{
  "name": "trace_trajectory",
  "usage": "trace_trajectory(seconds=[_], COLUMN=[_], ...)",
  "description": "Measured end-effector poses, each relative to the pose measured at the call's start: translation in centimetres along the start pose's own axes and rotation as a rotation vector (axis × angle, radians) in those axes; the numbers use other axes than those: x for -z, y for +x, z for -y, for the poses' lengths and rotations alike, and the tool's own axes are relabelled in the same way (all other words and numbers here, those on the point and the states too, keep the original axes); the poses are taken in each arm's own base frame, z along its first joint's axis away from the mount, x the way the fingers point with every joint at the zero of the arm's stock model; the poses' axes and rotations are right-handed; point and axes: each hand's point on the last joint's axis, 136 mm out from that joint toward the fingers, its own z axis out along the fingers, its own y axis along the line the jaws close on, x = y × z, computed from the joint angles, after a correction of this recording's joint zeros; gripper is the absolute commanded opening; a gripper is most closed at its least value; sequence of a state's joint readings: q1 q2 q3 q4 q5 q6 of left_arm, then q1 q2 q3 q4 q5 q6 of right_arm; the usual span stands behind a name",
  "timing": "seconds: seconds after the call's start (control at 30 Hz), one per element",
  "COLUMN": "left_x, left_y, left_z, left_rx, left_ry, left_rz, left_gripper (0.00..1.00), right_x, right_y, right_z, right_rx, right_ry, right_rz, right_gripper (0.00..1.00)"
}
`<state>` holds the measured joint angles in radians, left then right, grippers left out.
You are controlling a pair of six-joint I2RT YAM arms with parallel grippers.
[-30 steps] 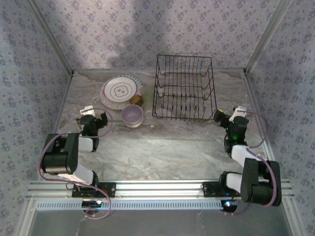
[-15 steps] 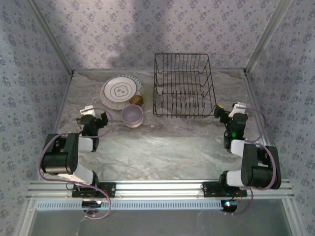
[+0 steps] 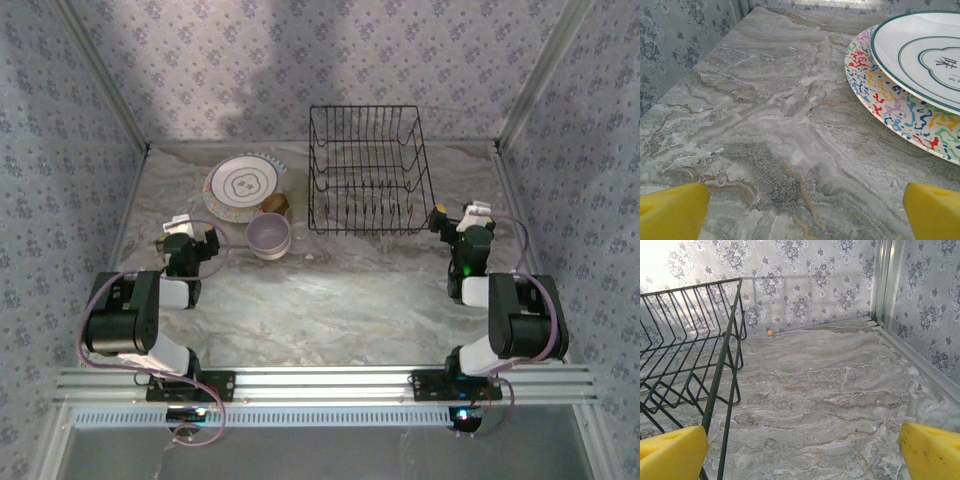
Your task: Unload the mixed dishes from the dish rack
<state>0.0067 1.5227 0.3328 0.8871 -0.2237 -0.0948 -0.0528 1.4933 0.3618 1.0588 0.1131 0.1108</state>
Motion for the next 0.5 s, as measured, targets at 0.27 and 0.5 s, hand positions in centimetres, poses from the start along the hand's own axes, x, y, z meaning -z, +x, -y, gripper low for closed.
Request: trace_trajectory(seconds=[0.27,0.5], left_x=[-0.2,-0.4], left_y=[-0.5,-1.0], left_z=[0.2,0.9], left_rx=[-0.003,-0.027], left_ry=[0.0,0.001], left_rz=[0.006,0.015], left_gripper=[0.99,0.99], right_x=[0.0,0.0], right_y=[0.0,0.0], right_z=[-0.3,-0.3], right_rx=[0.005,0.006], right_ry=[-0.004,-0.006], right_rz=[0.002,0.003], right_gripper=[1.0,1.0])
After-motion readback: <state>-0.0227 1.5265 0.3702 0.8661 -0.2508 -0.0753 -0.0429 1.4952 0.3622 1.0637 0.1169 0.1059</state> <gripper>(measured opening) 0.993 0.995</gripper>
